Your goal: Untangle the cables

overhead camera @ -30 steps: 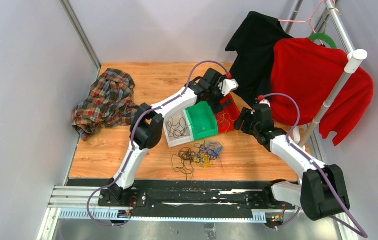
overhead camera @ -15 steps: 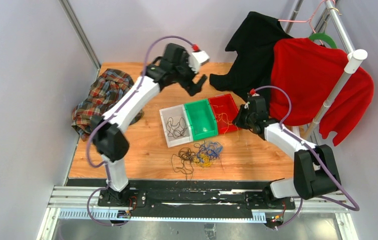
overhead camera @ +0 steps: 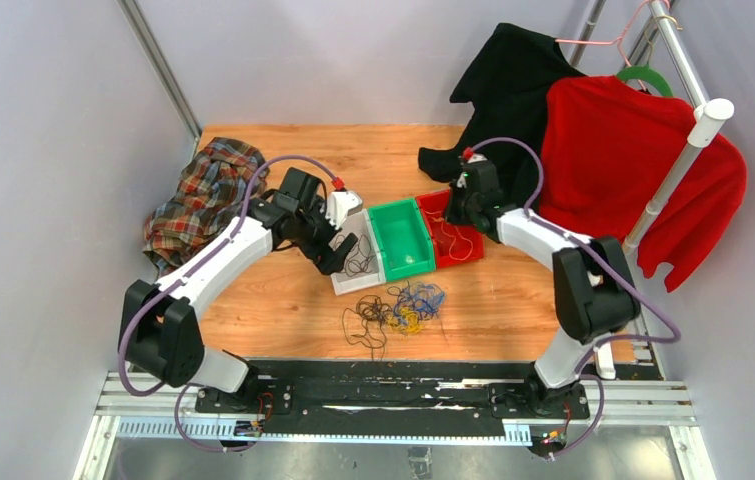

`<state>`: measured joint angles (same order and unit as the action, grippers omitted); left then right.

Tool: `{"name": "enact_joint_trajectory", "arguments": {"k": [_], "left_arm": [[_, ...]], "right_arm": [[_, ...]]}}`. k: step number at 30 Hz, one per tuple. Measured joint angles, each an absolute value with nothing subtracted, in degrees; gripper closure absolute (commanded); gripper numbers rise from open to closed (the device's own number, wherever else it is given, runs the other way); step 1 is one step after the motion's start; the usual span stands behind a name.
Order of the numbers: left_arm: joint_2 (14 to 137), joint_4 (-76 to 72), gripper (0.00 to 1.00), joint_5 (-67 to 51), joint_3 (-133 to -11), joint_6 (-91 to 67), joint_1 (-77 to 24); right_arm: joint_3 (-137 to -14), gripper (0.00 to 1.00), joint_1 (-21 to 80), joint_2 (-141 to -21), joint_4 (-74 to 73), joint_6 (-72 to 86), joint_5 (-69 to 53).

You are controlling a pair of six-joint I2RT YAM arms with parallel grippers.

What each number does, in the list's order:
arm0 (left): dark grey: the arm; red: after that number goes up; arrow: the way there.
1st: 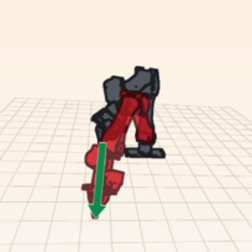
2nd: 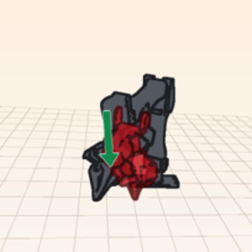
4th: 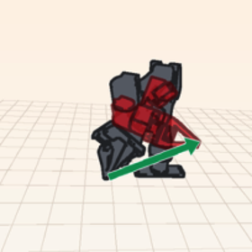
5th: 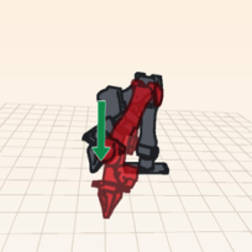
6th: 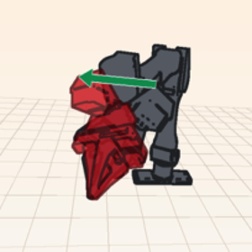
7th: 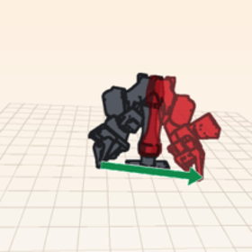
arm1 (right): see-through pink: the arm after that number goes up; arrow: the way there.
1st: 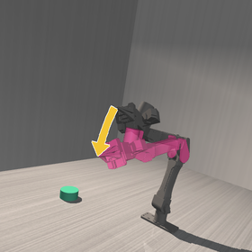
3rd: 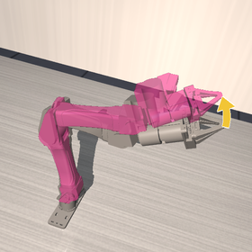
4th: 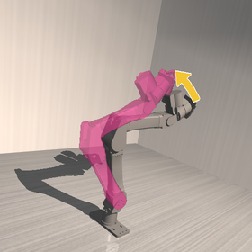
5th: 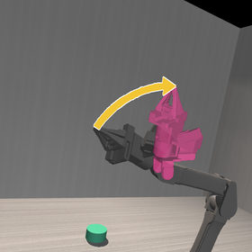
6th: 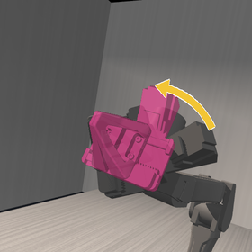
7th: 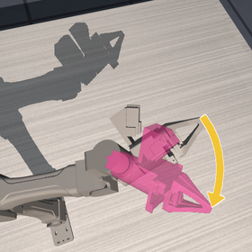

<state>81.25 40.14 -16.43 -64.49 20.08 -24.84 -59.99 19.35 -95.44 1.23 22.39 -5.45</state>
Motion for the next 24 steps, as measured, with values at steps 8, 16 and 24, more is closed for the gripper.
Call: {"name": "enact_joint_trajectory", "arguments": {"k": [8,16,24], "left_arm": [[86.21,36.21,0.04,-16.58,-62.39,17.93,-24.86],[91.77,29.87,0.11,-12.45,-62.5,17.98,-24.84],[100.16,26.61,0.12,-8.56,-71.16,18.85,-24.45]], "right_arm": [[-64.99,0.99,23.9,-104.62,4.03,17.41,0.03],[-68.12,0.99,23.88,-107.98,9.13,13.47,5.52],[-68.36,0.8,23.88,-109.01,10.79,10.63,8.56]]}}
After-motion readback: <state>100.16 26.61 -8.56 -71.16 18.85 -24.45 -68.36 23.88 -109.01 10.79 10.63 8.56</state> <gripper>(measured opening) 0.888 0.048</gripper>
